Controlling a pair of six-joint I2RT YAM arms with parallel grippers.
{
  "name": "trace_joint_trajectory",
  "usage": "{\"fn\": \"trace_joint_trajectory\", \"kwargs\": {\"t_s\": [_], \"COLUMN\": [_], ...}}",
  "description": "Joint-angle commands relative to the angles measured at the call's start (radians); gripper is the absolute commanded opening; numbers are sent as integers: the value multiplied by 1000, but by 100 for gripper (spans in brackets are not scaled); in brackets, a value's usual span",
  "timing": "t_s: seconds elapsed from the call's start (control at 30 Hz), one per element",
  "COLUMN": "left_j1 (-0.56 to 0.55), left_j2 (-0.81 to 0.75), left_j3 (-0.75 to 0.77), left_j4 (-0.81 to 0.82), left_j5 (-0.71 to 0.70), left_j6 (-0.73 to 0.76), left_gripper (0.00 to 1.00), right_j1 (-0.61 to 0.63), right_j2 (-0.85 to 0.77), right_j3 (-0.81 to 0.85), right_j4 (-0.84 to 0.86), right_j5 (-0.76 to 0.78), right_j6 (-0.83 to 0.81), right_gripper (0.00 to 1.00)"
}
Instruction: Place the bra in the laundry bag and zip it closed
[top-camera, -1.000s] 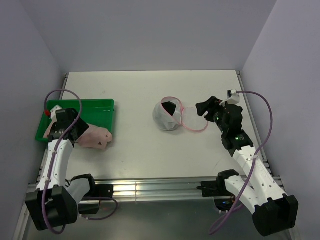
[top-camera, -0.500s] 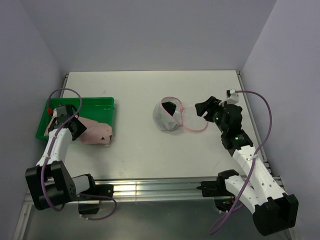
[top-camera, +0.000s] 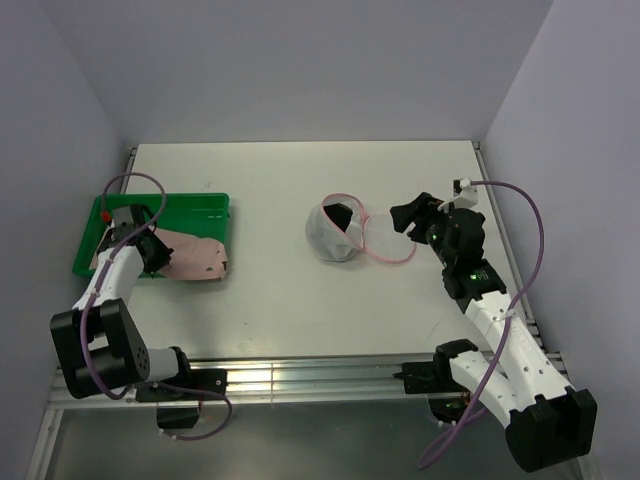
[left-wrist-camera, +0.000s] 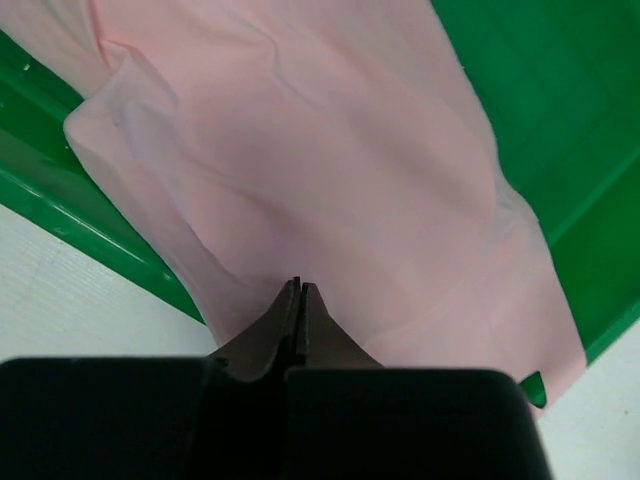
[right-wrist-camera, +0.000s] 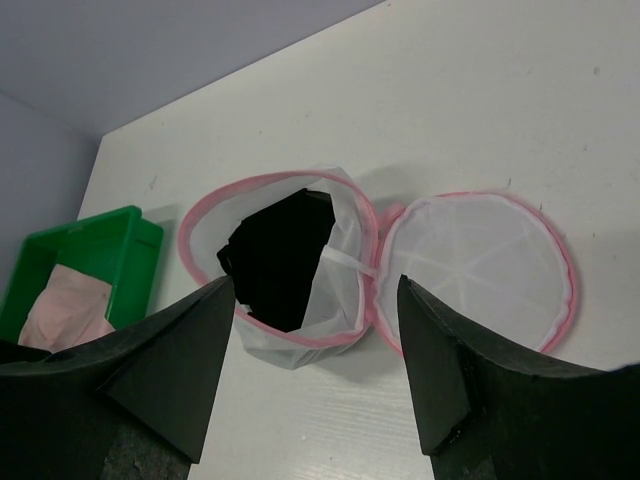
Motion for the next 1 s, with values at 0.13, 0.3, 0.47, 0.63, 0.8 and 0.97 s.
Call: {"fn": "trace_joint_trajectory", "kwargs": {"t_s": [0.13, 0.3, 0.47, 0.63, 0.8, 0.97], "left_j1": [0, -5, -11, -12, -17, -17], "left_j2": [-125, 57, 201, 330, 426, 357], "left_j3": [34, 103, 177, 246, 271, 269], "left_j4": [59, 21, 13, 7, 11, 42], "left_j5": [69, 75, 43, 17, -46, -20], "left_j6": [13, 13, 26, 27, 52, 43], "left_gripper": [0, 57, 77, 77, 34, 0], "right_j1": [7, 8, 14, 27, 30, 31], "right_j2": [11, 18, 20, 32, 25, 21], "right_j3": [8, -1, -6, 4, 5, 2], "right_j4": [46, 60, 71, 65, 57, 65], "right_j5": [-24, -27, -19, -16, -15, -25], "right_j6": [-8, -5, -8, -16, -22, -18], "right_gripper": [73, 73, 73, 72, 72, 72]}}
